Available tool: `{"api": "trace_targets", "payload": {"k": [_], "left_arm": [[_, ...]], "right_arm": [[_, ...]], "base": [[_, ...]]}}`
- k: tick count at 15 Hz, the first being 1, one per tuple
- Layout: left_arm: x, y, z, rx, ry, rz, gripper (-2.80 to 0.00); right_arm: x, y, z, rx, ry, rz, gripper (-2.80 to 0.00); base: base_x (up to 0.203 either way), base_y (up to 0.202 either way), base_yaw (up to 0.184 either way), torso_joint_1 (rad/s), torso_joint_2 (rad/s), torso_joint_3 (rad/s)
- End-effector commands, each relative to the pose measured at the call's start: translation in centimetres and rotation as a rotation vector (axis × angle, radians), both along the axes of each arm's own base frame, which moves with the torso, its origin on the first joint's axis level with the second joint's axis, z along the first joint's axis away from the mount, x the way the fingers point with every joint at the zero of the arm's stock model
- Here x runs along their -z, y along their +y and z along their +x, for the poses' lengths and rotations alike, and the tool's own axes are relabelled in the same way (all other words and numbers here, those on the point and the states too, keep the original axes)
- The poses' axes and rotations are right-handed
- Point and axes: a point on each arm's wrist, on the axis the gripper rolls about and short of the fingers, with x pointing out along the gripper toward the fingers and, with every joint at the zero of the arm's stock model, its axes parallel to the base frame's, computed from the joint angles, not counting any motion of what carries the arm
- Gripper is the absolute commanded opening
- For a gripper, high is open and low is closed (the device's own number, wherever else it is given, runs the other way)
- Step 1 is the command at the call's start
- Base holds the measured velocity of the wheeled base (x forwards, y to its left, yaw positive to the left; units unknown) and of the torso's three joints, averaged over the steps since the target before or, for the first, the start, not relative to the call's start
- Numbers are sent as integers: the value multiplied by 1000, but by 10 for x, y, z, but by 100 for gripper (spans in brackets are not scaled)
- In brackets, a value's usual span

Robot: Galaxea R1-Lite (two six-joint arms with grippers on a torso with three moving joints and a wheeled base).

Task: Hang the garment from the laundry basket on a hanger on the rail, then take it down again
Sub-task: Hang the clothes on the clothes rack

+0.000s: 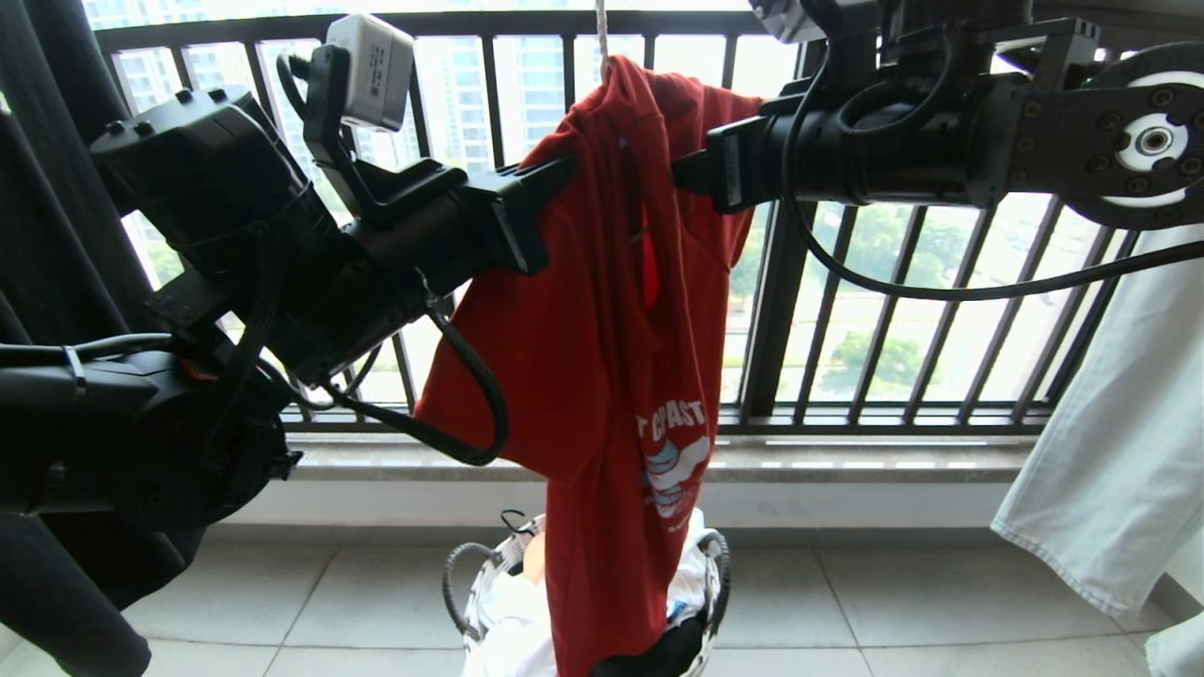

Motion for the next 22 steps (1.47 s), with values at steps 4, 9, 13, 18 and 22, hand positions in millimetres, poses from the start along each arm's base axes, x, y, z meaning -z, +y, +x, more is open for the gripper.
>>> {"api": "trace_targets", "payload": {"k": [4, 9, 13, 18, 22], "left_arm": [[0, 0, 0, 1, -4, -3, -280], [1, -1, 3, -3, 1, -1, -280], [9, -4, 12, -10, 20, 13, -280], [17, -7, 14, 13, 34, 36, -280], [21, -9, 11, 28, 38, 54, -280]], "right_arm": [[-2, 2, 3, -5, -35, -6, -280], [-6, -3, -11, -13, -29, 5, -280], [-12, -7, -21, -20, -34, 21, -280], [-23, -7, -22, -21, -71, 39, -280], [-29, -7, -22, -17, -95, 47, -280]], "base": [[0, 0, 0, 0, 0, 0], [0, 0, 0, 0, 0, 0], [0, 0, 0, 0, 0, 0], [0, 0, 0, 0, 0, 0], [0, 0, 0, 0, 0, 0]]}}
